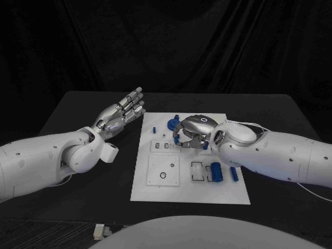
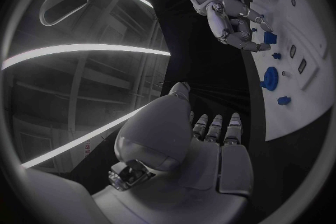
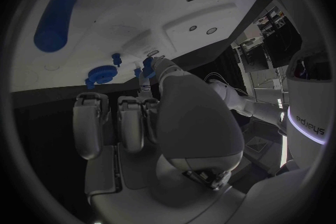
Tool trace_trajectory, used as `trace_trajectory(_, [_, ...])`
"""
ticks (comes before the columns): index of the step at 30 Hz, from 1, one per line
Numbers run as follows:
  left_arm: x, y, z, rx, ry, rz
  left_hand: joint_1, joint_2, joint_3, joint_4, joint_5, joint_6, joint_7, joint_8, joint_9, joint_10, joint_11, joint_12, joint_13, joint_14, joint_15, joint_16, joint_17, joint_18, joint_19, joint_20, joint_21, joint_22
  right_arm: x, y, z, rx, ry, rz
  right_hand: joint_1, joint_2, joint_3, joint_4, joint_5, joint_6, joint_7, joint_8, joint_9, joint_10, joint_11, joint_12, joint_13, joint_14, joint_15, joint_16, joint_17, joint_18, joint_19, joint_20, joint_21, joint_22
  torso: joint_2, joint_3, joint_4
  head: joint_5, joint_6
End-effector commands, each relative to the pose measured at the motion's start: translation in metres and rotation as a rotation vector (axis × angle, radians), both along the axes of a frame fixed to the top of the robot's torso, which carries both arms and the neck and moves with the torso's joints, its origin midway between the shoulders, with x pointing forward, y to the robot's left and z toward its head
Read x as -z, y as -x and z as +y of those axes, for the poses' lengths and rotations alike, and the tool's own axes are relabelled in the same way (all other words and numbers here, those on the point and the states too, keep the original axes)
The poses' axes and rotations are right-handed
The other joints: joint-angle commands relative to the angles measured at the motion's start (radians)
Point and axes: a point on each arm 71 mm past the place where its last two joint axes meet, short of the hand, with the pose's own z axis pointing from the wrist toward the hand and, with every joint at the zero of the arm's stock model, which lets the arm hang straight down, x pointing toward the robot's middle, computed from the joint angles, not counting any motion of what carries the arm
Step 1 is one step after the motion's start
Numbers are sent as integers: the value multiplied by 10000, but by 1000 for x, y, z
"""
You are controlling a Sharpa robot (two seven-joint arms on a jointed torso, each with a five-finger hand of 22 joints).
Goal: Assemble the parts on the task board
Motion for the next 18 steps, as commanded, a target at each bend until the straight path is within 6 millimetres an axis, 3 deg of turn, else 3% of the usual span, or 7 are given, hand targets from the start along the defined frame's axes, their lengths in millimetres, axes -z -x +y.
trace_trajectory(1, [-1, 0, -1, 1, 122, -134, -12, -58, 38, 5, -6, 57, 83, -20, 8, -2, 34, -35, -11, -4, 36, -36, -15, 103, -6, 54, 38, 12, 4, -1, -1, 197, 402, 190, -8, -2, -18, -74, -20, -82, 7, -24, -9, 1053, 49, 35, 2635, 1029, 52, 30, 2630, 48, 565, 31, -67, 2361, 3, -1, 0, -19, -2])
trace_trajectory(5, [-1, 0, -2, 26, 131, -115, -13, -58, 41, 3, -3, 100, 157, -11, 16, -2, 68, -35, -11, -4, 31, -36, -15, 105, -7, 52, 37, 11, 6, -2, -1, 262, 519, 259, -12, 0, -16, -83, -43, -97, 12, -29, -11, 1053, 53, 35, 2635, 1029, 57, 30, 2630, 52, 557, 35, -81, 2356, 9, -4, 7, -45, -2])
trace_trajectory(7, [0, 1, -2, 38, 134, -103, -15, -56, 50, -1, -1, 263, 419, 21, 44, -2, -3, -35, -11, -4, 21, -36, -15, 110, -6, 48, 38, 12, 7, -3, -1, 287, 571, 294, -12, 0, -16, -83, -43, -97, 12, -29, -11, 1053, 53, 35, 2635, 1029, 57, 30, 2630, 52, 557, 35, -81, 2356, 7, -3, 6, -44, -2])
trace_trajectory(11, [0, 1, -2, 58, 137, -82, -16, -54, 56, -5, 4, 358, 566, 37, 58, -2, -69, -35, -11, -4, 20, -36, -15, 111, -5, 45, 39, 12, 9, -4, 0, 321, 649, 343, -11, 5, -13, -90, -55, -105, 14, -31, -12, 1053, 56, 35, 2635, 1029, 59, 30, 2630, 54, 552, 38, -89, 2353, 5, -2, 5, -45, -2])
trace_trajectory(14, [0, 1, -2, 72, 139, -68, -18, -52, 66, -13, 4, 532, 835, 68, 83, -2, -154, -35, -11, -4, 17, -36, -15, 112, -5, 43, 40, 12, 11, -5, 0, 344, 704, 375, -11, 5, -13, -90, -55, -105, 14, -31, -12, 1053, 56, 35, 2635, 1029, 59, 30, 2630, 54, 552, 38, -89, 2353, 4, 0, 5, -47, -2])
trace_trajectory(18, [0, 1, -2, 97, 145, -47, -18, -50, 68, -14, 5, 572, 863, 76, 89, -2, -148, -35, -11, -4, 16, -36, -15, 112, -5, 44, 40, 13, 13, -6, 0, 373, 797, 441, -9, 13, -7, -96, -63, -111, 15, -32, -12, 1053, 57, 35, 2635, 1029, 61, 30, 2630, 56, 546, 40, -97, 2350, 4, 0, 5, -41, -2])
